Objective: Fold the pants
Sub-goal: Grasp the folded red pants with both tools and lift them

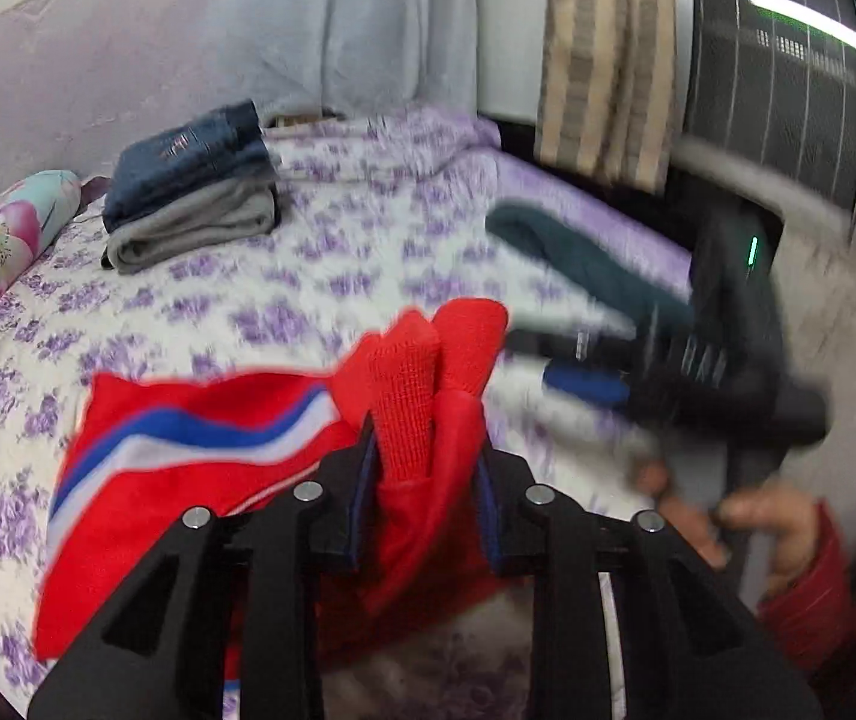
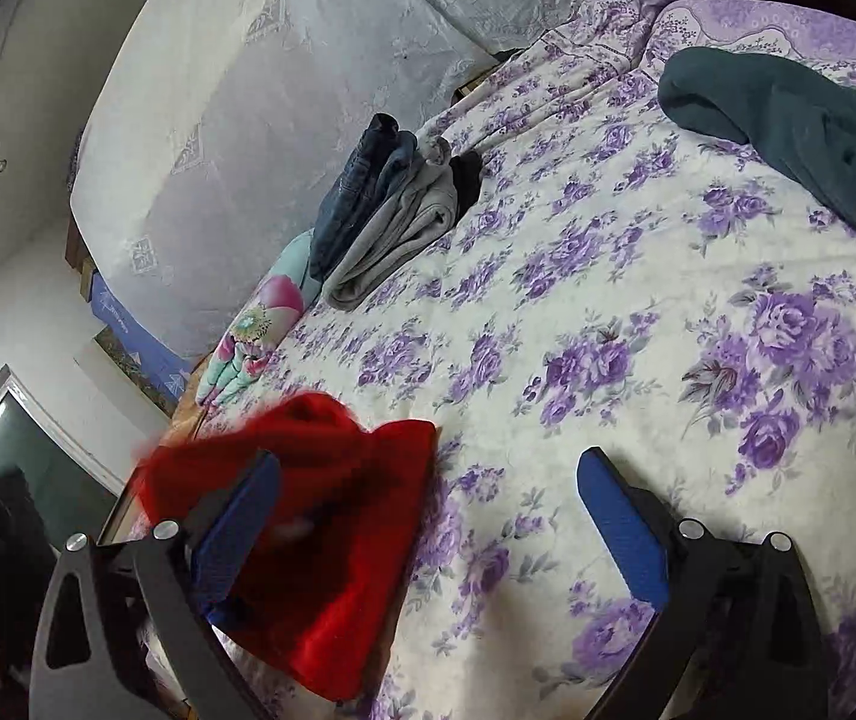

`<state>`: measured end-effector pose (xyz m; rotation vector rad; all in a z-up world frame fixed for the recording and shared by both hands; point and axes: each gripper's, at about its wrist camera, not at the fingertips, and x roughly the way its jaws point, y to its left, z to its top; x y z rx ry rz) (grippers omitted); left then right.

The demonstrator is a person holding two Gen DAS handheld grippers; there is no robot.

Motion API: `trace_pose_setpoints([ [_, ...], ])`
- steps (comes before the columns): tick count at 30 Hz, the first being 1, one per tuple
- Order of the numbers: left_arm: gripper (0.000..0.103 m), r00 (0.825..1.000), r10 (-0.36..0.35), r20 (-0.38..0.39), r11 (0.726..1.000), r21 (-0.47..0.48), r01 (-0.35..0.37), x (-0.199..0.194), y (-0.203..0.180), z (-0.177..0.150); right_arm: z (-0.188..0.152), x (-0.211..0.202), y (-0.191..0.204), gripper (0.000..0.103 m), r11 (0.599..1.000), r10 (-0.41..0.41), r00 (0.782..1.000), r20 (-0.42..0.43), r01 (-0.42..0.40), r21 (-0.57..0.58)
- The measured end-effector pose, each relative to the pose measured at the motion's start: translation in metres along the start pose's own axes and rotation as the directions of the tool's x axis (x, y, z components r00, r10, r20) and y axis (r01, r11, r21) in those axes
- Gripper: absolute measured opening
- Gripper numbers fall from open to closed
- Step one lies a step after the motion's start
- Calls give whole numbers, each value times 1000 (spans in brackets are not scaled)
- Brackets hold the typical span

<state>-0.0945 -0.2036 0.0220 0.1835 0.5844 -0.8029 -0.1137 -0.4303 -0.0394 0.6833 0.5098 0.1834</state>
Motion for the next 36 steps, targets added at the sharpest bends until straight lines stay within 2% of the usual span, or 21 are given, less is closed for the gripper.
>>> trace_pose_setpoints([
  [2,58,1000,-12,-13,1000,29,12,-8,-1,-6,2,-1,-1,99,1000,7,1000,7,-7,6],
  [3,85,999,-33,-15,999,27,33,-14,0,-8,2,-1,0,99,1000,3,1000,9,-3,2],
  [4,93,999,-47,1,999,24,47,-21,0,-11,2,-1,1,99,1000,-2,1000,9,2,-2],
  [5,93,999,-48,20,998,30,48,-30,1,-14,1,-1,3,99,1000,-11,1000,9,11,-11],
  [8,93,999,8,48,999,47,-10,-47,6,-18,0,-1,10,99,998,-54,998,18,55,-43],
  [11,93,991,106,77,994,-24,-104,-61,35,-17,-1,-7,26,99,984,-140,988,65,146,-99],
  [12,93,988,127,84,991,-54,-123,-65,46,-17,-4,-11,41,99,972,-159,983,91,172,-162],
  [14,93,983,158,89,981,-124,-146,-72,68,-17,-13,-10,70,99,941,-143,985,94,165,-294],
  [16,93,985,162,57,971,-189,-148,-70,90,-22,-27,2,95,99,886,-158,985,65,170,-431],
  [17,93,988,151,23,968,-204,-143,-63,98,-25,-32,11,99,99,859,-204,977,53,205,-469],
  [18,94,989,135,-53,965,-221,-143,-47,107,-34,-38,31,97,99,812,-309,951,18,274,-515],
  [19,96,986,126,-113,963,-225,-149,-34,110,-40,-39,43,91,100,819,-330,943,-44,263,-511],
  [20,99,978,112,-176,961,-231,-152,-19,115,-49,-33,47,82,100,863,-300,947,-116,218,-456],
  [21,99,980,79,-183,955,-269,-127,-10,123,-62,-26,45,73,100,903,-247,957,-153,170,-394],
  [24,99,989,14,-150,947,-316,-62,-22,134,-65,-17,38,58,100,953,-160,965,-208,97,-286],
  [26,99,992,-43,-115,935,-355,-1,-32,146,-64,-10,31,49,100,985,-44,967,-249,0,-175],
  [27,99,992,-76,-104,923,-383,30,-34,151,-63,-8,30,45,100,991,8,962,-273,-44,-126],
  [29,99,981,-171,-92,882,-458,111,-31,166,-63,-1,33,38,100,995,64,950,-306,-83,-49],
  [30,99,968,-230,-97,850,-505,152,-24,174,-62,4,39,35,100,995,90,938,-336,-98,-8],
  [32,98,955,-282,-97,825,-532,190,-13,183,-58,2,54,36,100,993,119,910,-398,-116,33],
  [36,98,948,-292,-124,856,-477,201,6,178,-47,0,76,52,100,993,32,904,-427,-78,-90],
])
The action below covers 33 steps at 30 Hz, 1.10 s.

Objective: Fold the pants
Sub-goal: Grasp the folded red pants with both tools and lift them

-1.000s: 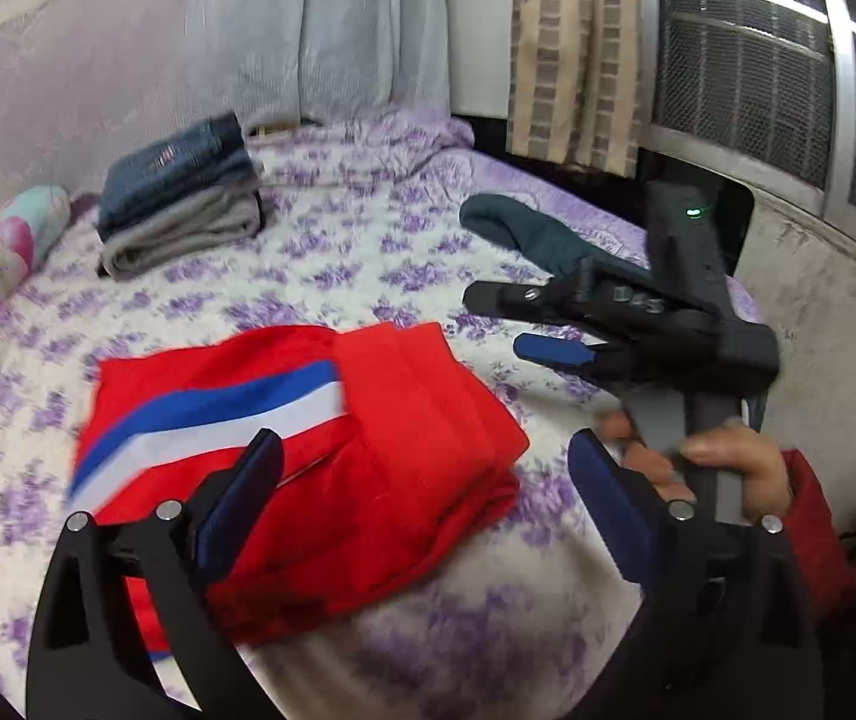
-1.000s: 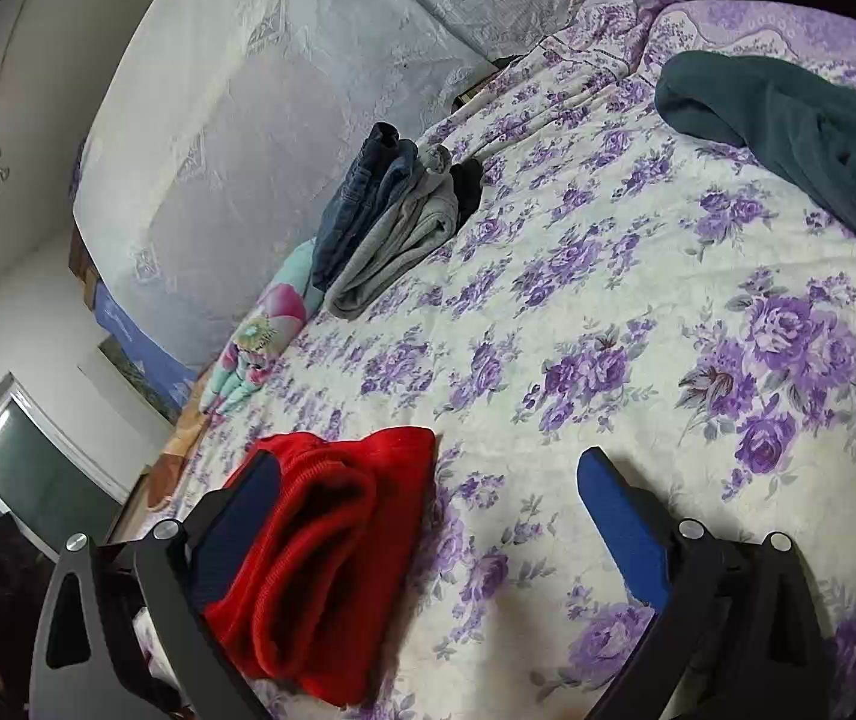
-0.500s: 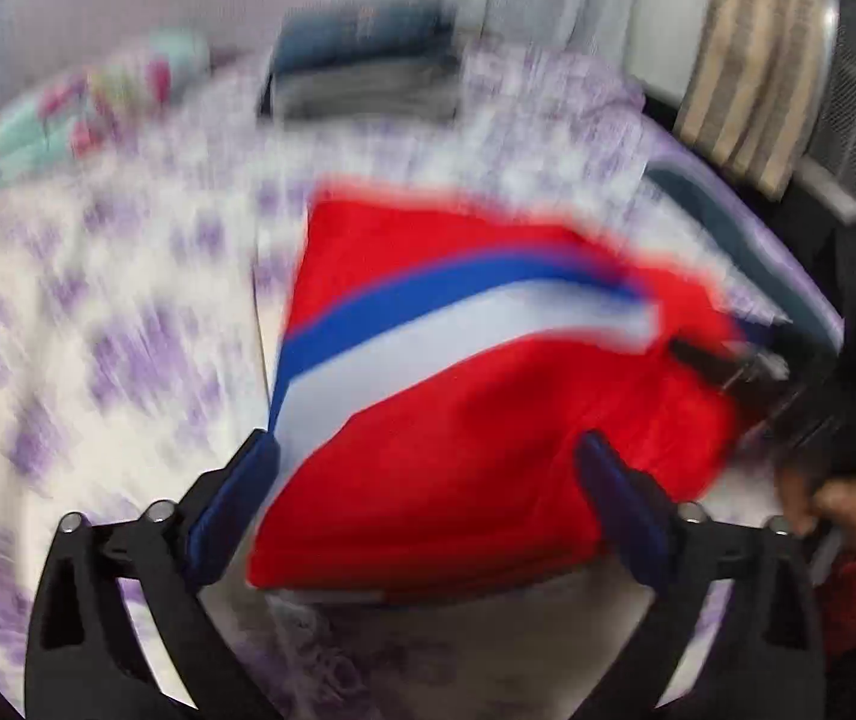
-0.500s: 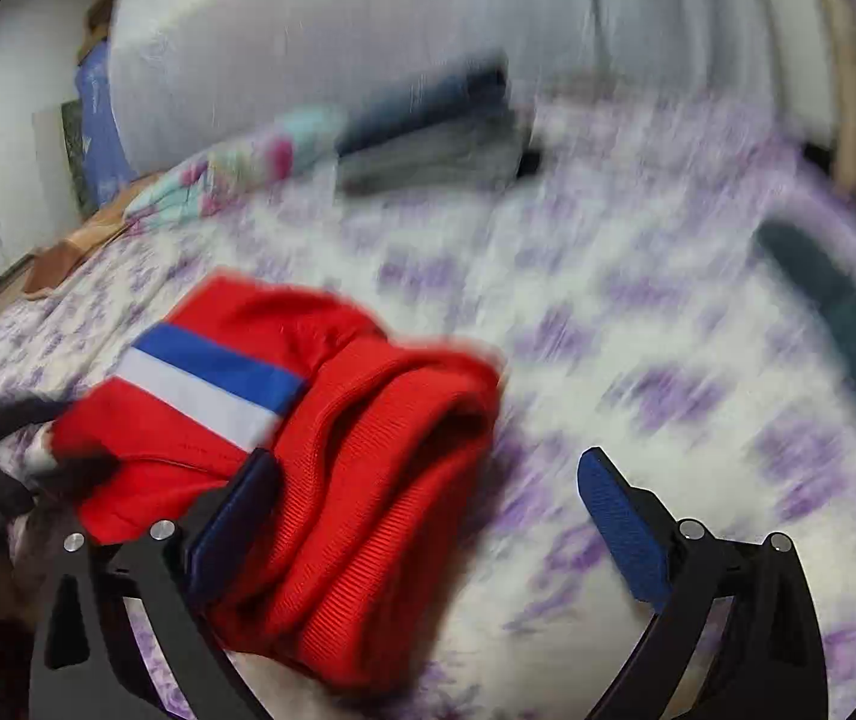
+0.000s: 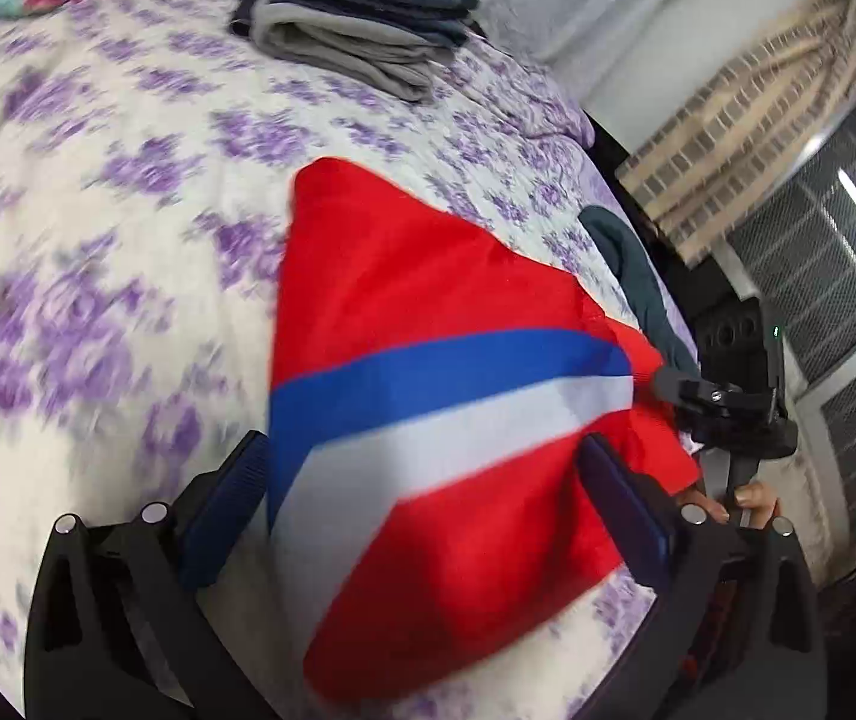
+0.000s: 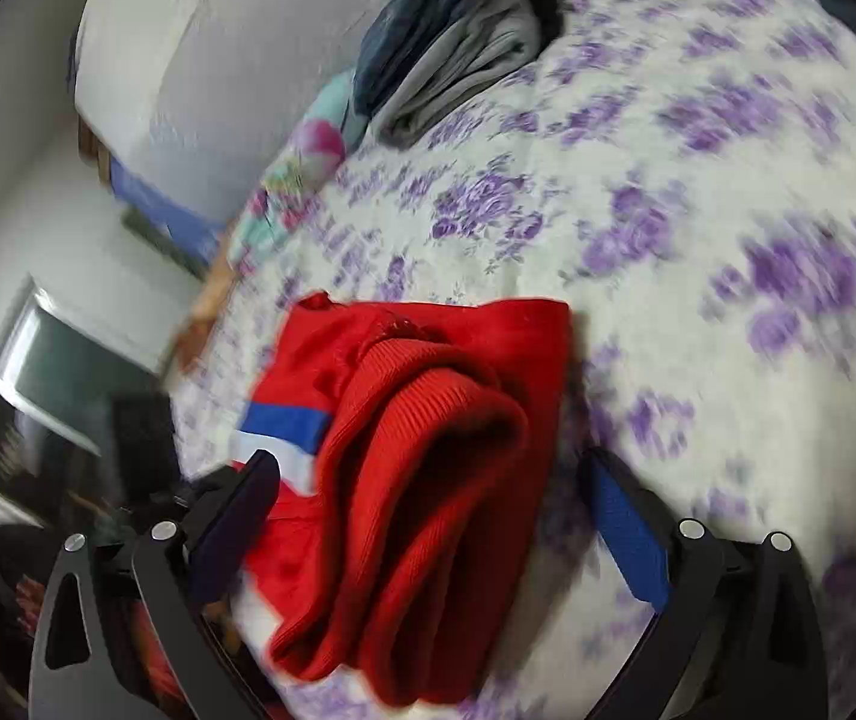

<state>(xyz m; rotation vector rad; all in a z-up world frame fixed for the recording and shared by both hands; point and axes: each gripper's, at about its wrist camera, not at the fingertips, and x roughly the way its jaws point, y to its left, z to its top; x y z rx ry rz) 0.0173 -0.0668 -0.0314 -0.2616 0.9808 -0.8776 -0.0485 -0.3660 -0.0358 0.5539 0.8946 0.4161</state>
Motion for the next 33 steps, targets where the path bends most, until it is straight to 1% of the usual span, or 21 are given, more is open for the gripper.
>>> trace_pose_setpoints([
  [1,98,1000,12,-10,1000,24,-11,5,-4,2,2,3,2,100,1000,-13,1000,6,13,-10],
  [3,98,1000,26,-8,998,51,-26,9,-9,4,4,8,6,86,998,-43,999,27,45,-44],
  [4,98,1000,26,-6,998,50,-25,8,-9,5,2,11,8,77,997,-50,998,42,52,-55],
  [5,96,1000,23,0,999,43,-23,7,-9,6,1,11,7,74,997,-56,997,55,59,-58],
  [6,86,1000,20,10,999,36,-20,5,-8,6,-4,9,13,69,993,-74,994,80,81,-90],
  [7,73,1000,15,14,999,36,-15,4,-8,6,-4,10,16,62,990,-82,992,93,91,-108],
  [8,71,1000,12,17,999,36,-13,2,-8,6,-6,8,21,58,985,-96,989,115,111,-135],
  [10,60,999,23,38,999,33,-25,-4,-10,5,-8,4,33,53,970,-128,979,157,156,-184],
  [11,57,998,29,47,999,29,-30,-6,-10,6,-8,1,37,51,965,-136,976,171,170,-201],
  [13,43,995,49,84,998,37,-53,-15,-16,8,-5,-6,47,48,952,-141,970,200,188,-241],
  [14,39,993,57,100,997,48,-62,-18,-19,10,-3,-10,52,47,948,-135,968,210,188,-255],
  [15,30,991,59,122,995,74,-69,-24,-26,14,2,-15,58,45,946,-119,968,221,178,-271],
  [17,29,990,58,129,993,97,-71,-29,-33,22,9,-20,65,44,942,-113,964,239,181,-284],
  [19,28,988,72,138,990,112,-88,-28,-39,30,19,-23,72,43,930,-122,956,268,205,-306],
  [23,27,985,73,155,990,106,-90,-24,-37,48,34,-23,73,43,922,-136,947,292,229,-313],
  [26,27,981,86,172,986,126,-109,-24,-42,63,50,-23,78,43,906,-145,937,319,256,-338],
  [29,27,973,108,203,978,153,-140,-26,-45,98,79,-21,88,43,885,-150,922,357,286,-367],
  [30,27,971,114,212,976,157,-149,-27,-46,110,98,-21,92,43,883,-146,917,372,290,-370],
  [32,27,964,130,231,971,168,-171,-28,-47,140,124,-20,99,43,874,-145,909,390,302,-380],
  [33,27,959,140,245,967,174,-186,-30,-49,163,149,-18,104,43,864,-146,902,407,317,-392],
])
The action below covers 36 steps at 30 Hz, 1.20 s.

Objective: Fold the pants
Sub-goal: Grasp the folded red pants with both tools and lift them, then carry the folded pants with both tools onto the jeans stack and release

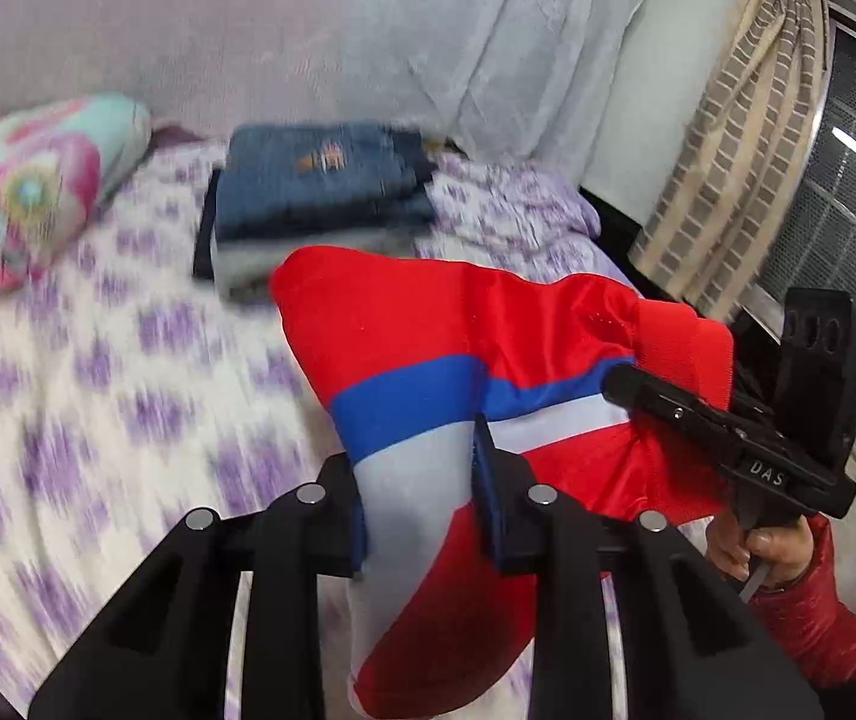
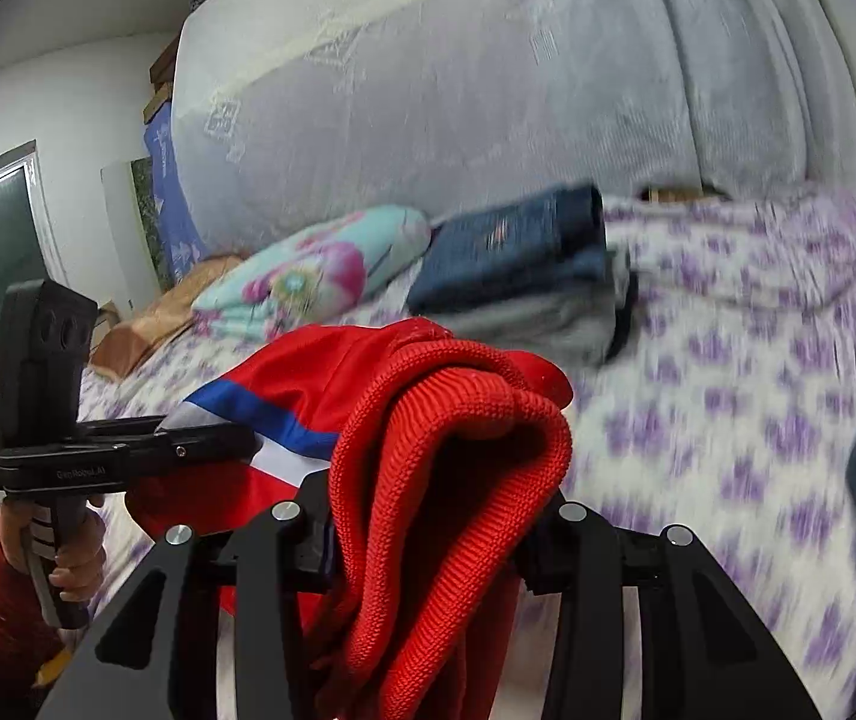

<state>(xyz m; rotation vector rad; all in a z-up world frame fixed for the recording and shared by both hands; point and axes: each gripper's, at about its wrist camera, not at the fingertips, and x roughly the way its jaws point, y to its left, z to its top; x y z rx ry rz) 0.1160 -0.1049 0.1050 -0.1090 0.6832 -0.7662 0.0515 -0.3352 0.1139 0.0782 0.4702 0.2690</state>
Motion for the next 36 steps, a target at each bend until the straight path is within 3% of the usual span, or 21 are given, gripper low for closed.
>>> trace_pose_setpoints([
  [9,27,989,53,137,997,40,-59,50,34,177,166,100,-57,43,999,-48,994,95,50,-17],
  [13,29,984,88,152,996,-16,-87,97,67,220,201,174,-94,44,997,-71,995,75,70,8],
  [14,31,983,105,149,994,-31,-101,111,76,224,203,189,-101,49,997,-79,994,69,78,15],
  [15,41,979,142,146,989,-53,-135,131,89,226,201,213,-115,54,994,-103,993,56,101,33],
  [16,57,976,178,129,982,-81,-168,151,103,225,194,238,-129,66,987,-153,988,21,151,51],
  [17,63,973,205,106,975,-107,-194,167,114,221,184,257,-138,73,978,-198,980,-19,198,60],
  [18,64,970,238,58,963,-144,-228,190,132,213,169,277,-157,76,976,-186,982,-43,190,110],
  [19,70,972,234,14,958,-173,-228,210,147,204,157,281,-175,82,970,-136,991,-12,135,204],
  [20,73,985,171,23,963,-216,-162,218,160,193,151,283,-188,88,955,-84,996,-7,83,285],
  [21,87,992,103,66,955,-286,-80,219,175,181,149,285,-195,88,944,-34,999,-8,35,328],
  [22,93,995,73,73,944,-328,-45,220,184,175,147,287,-199,89,939,7,1000,-15,-2,343],
  [24,93,997,14,81,924,-382,19,221,195,168,152,285,-195,89,954,-2,1000,-28,10,300],
  [26,93,995,40,88,923,-384,-4,213,190,166,160,275,-188,89,963,-21,999,-33,29,268],
  [28,90,988,114,109,936,-344,-70,192,177,169,169,238,-173,89,969,-76,993,88,53,243],
  [30,90,980,134,148,947,-310,-82,170,169,170,171,207,-158,90,976,-143,970,195,106,190],
  [32,90,975,142,168,953,-290,-89,153,164,168,171,203,-142,92,964,-260,951,167,246,101],
  [33,91,975,143,171,955,-282,-90,144,162,162,166,217,-139,94,942,-336,937,90,334,42],
  [34,91,976,144,161,955,-281,-95,140,161,157,159,230,-141,99,927,-376,926,31,375,16],
  [35,91,978,153,142,952,-286,-107,139,160,150,158,232,-144,99,925,-378,925,23,377,35],
  [36,91,980,174,95,944,-300,-139,141,160,136,158,226,-151,99,922,-374,927,19,370,111],
])
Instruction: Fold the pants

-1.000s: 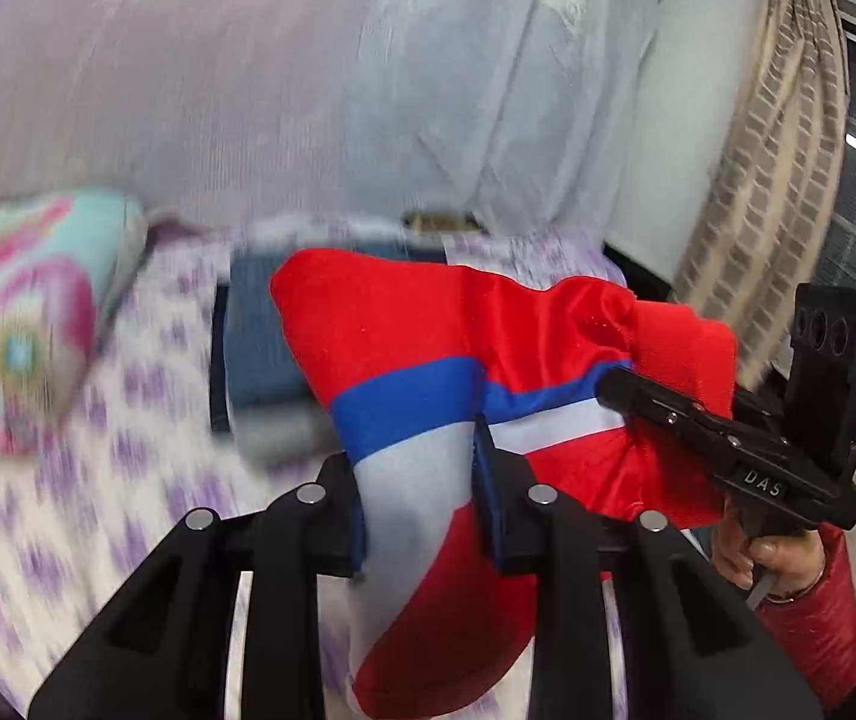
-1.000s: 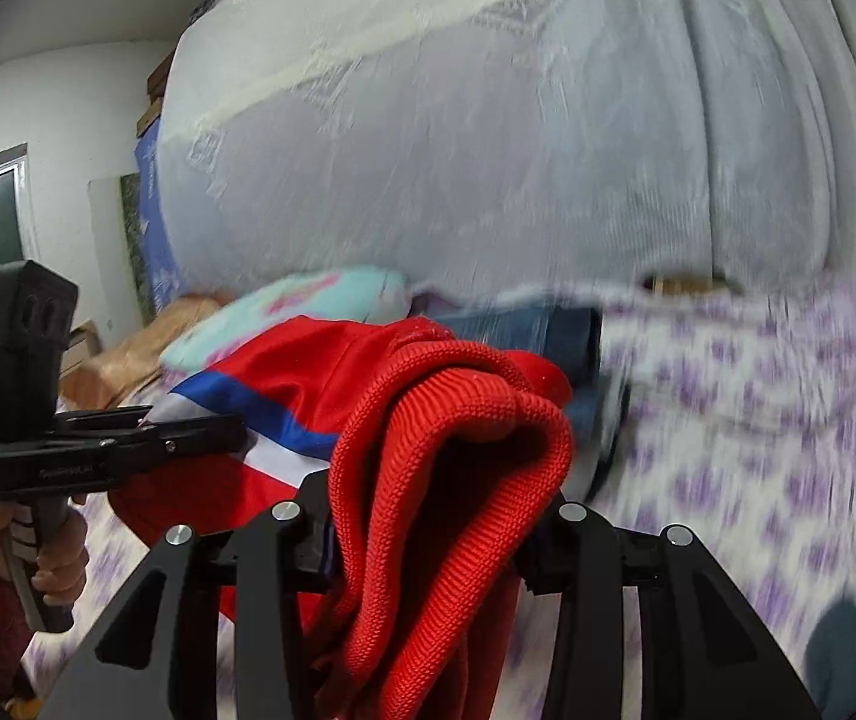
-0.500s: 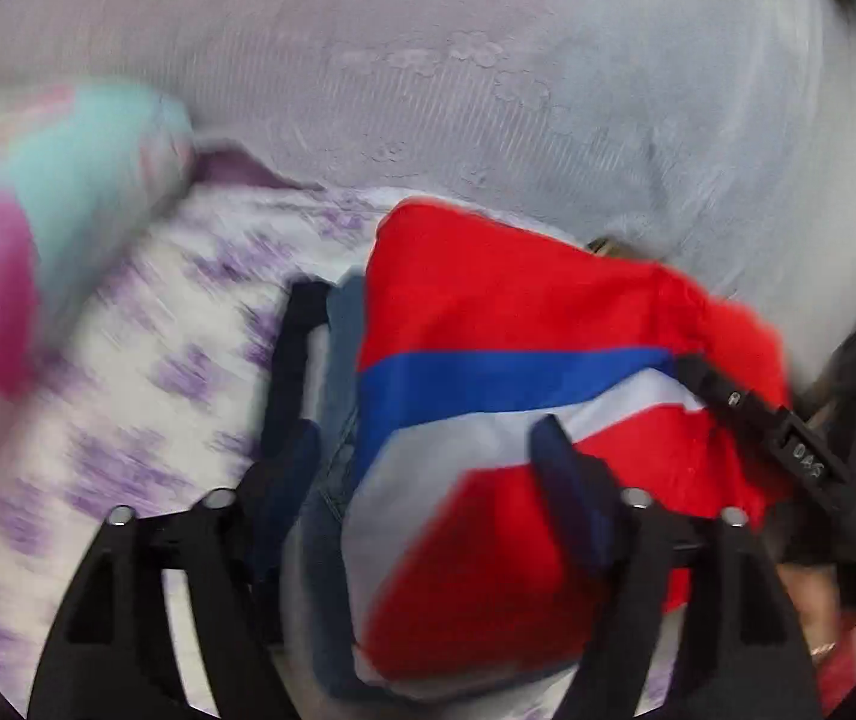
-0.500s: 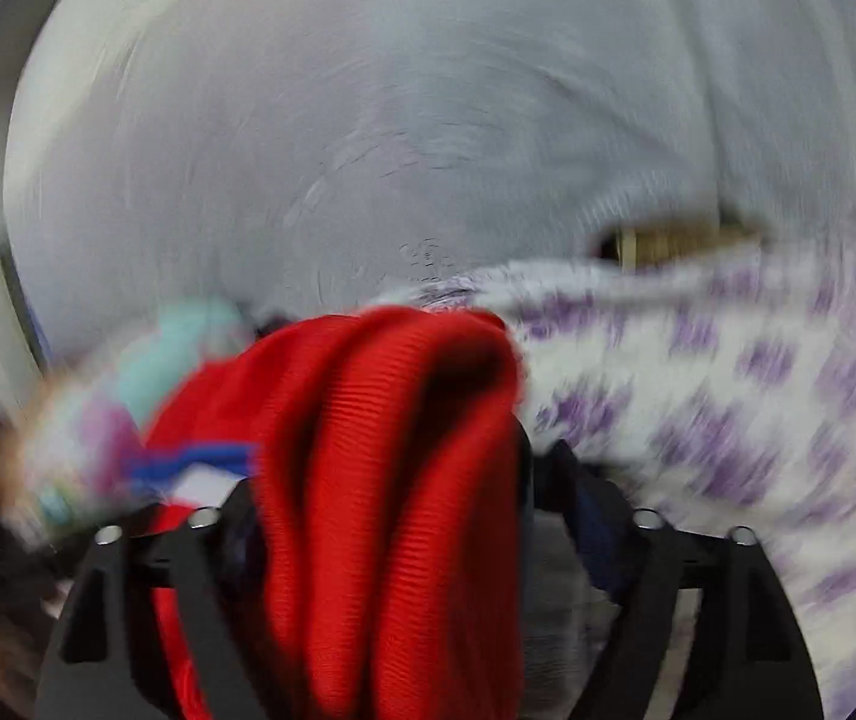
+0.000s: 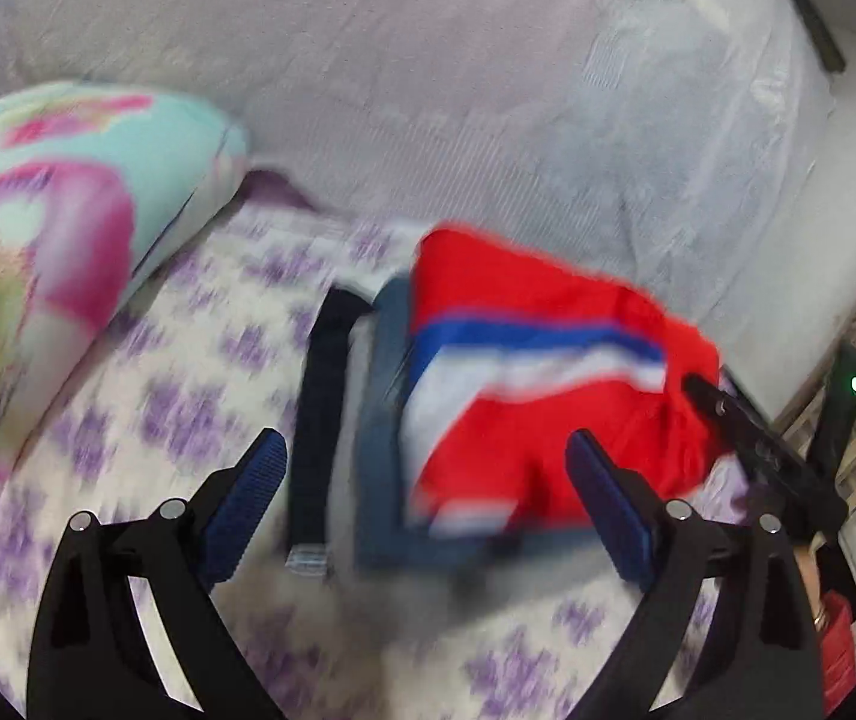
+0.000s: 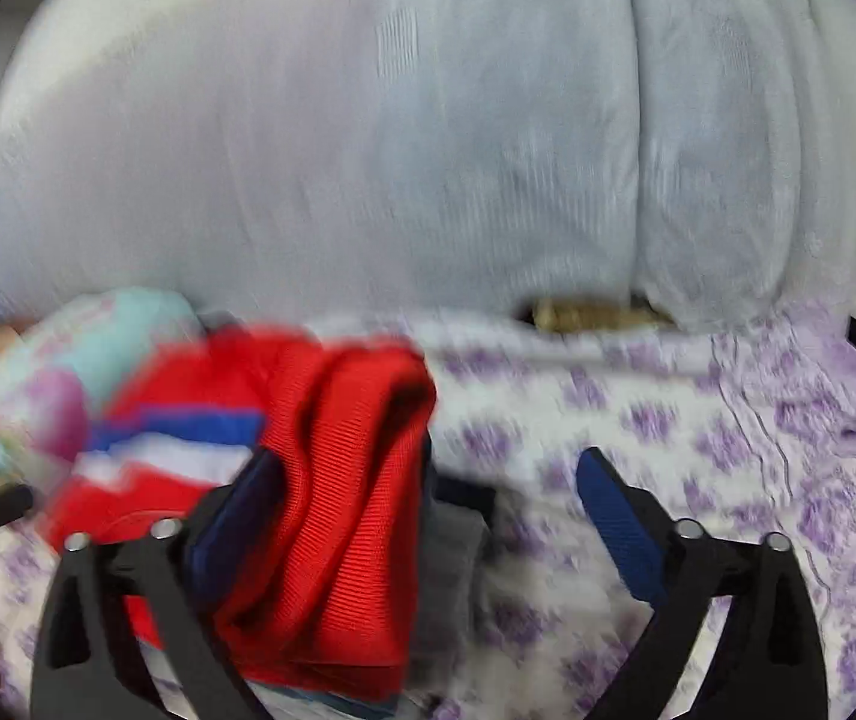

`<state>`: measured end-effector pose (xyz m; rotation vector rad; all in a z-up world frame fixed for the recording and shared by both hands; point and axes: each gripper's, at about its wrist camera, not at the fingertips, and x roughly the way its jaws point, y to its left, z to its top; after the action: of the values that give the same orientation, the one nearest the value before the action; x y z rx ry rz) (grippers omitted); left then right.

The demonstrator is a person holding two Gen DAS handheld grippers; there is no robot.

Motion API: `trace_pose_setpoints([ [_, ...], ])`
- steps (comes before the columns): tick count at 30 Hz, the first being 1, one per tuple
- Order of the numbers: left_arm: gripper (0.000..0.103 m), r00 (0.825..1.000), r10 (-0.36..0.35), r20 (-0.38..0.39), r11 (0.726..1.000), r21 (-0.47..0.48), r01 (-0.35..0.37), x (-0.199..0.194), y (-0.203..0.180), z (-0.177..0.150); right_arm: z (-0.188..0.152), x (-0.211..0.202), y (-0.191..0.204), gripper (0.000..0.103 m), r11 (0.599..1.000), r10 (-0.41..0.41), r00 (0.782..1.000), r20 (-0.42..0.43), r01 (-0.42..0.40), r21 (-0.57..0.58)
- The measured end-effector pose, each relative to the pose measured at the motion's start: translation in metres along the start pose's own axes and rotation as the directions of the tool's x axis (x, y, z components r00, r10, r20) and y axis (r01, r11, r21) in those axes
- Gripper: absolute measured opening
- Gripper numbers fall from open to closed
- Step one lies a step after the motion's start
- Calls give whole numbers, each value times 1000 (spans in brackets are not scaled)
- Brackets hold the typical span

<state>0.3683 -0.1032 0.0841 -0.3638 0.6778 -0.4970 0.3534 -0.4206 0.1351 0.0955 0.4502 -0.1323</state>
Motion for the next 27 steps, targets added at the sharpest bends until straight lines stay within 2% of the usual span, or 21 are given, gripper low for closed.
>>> trace_pose_setpoints([
  [2,91,999,31,-34,999,-17,-32,-2,6,-17,4,-14,-6,99,996,36,999,5,-37,82],
  [4,91,999,27,-35,999,-31,-28,-18,11,-40,3,-45,-6,99,986,103,993,54,-109,125],
  [6,91,999,43,-22,999,-14,-43,-38,10,-62,-6,-67,1,99,989,106,993,60,-111,96],
  [8,91,997,79,14,996,32,-79,-61,2,-87,-30,-89,10,99,993,101,993,63,-104,50],
  [11,94,987,141,78,983,107,-149,-90,-14,-123,-100,-124,17,99,996,82,991,102,-85,22],
  [13,98,970,198,139,961,170,-220,-111,-25,-163,-177,-151,15,99,997,49,980,192,-58,43],
  [14,98,967,214,141,952,191,-239,-115,-28,-176,-200,-156,15,100,998,38,977,209,-47,37],
  [15,98,967,227,112,944,221,-247,-115,-30,-184,-208,-156,18,100,999,16,990,140,-19,25],
  [16,98,970,229,77,939,246,-241,-118,-34,-189,-205,-158,23,99,1000,20,995,95,-19,-7],
  [17,98,969,235,77,936,251,-247,-120,-36,-191,-208,-171,26,99,1000,4,990,140,-1,-17],
  [19,98,945,285,161,920,232,-317,-138,-40,-194,-220,-200,27,100,1000,-21,958,285,22,-3],
  [21,98,934,286,214,912,237,-334,-150,-49,-188,-220,-211,29,100,1000,14,939,343,-9,-16],
  [23,98,916,305,261,897,244,-368,-160,-62,-174,-210,-215,36,100,999,-29,936,352,38,-20],
  [25,98,891,316,326,878,256,-405,-170,-81,-158,-191,-214,39,100,996,-79,927,366,85,-2],
  [27,98,863,326,386,856,267,-443,-176,-100,-140,-170,-208,43,100,989,-145,930,337,139,42],
])
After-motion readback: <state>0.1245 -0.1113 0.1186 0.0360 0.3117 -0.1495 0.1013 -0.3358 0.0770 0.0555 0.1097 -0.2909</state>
